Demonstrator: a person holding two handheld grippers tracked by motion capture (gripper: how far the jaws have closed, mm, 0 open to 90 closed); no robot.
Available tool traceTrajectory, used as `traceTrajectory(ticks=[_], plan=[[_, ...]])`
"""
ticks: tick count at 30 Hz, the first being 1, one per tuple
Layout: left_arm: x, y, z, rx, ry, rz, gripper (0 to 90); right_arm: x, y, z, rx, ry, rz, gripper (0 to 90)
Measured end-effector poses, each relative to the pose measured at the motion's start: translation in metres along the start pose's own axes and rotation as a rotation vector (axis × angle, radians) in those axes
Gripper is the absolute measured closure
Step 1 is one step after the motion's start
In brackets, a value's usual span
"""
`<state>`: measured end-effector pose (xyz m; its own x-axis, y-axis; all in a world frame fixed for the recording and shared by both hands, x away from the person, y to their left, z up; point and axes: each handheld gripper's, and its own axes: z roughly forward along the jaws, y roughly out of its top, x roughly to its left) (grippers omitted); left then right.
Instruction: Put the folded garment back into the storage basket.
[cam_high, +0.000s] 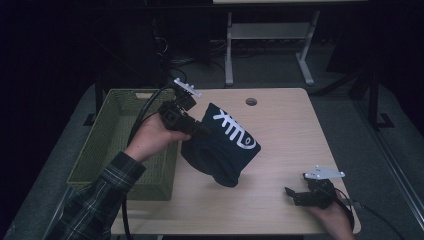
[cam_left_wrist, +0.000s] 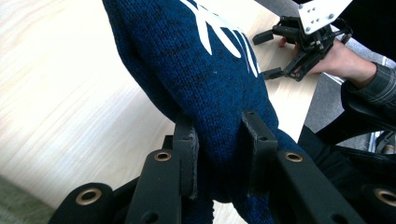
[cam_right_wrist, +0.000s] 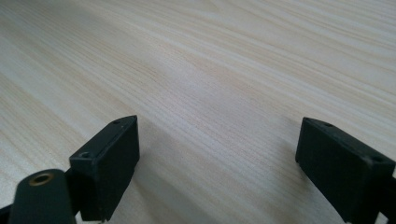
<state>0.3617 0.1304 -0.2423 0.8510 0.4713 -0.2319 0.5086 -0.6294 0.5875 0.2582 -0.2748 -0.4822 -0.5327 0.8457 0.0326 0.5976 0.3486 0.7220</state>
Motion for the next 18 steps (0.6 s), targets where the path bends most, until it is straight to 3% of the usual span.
traceTrajectory(ticks=[18], plan=[[0.014, -0.022, -0.063, -0.04, 0.073, -0.068, 71.1, 0.0, 0.0, 0.0, 0.0, 0.0, 0.0, 13.2]])
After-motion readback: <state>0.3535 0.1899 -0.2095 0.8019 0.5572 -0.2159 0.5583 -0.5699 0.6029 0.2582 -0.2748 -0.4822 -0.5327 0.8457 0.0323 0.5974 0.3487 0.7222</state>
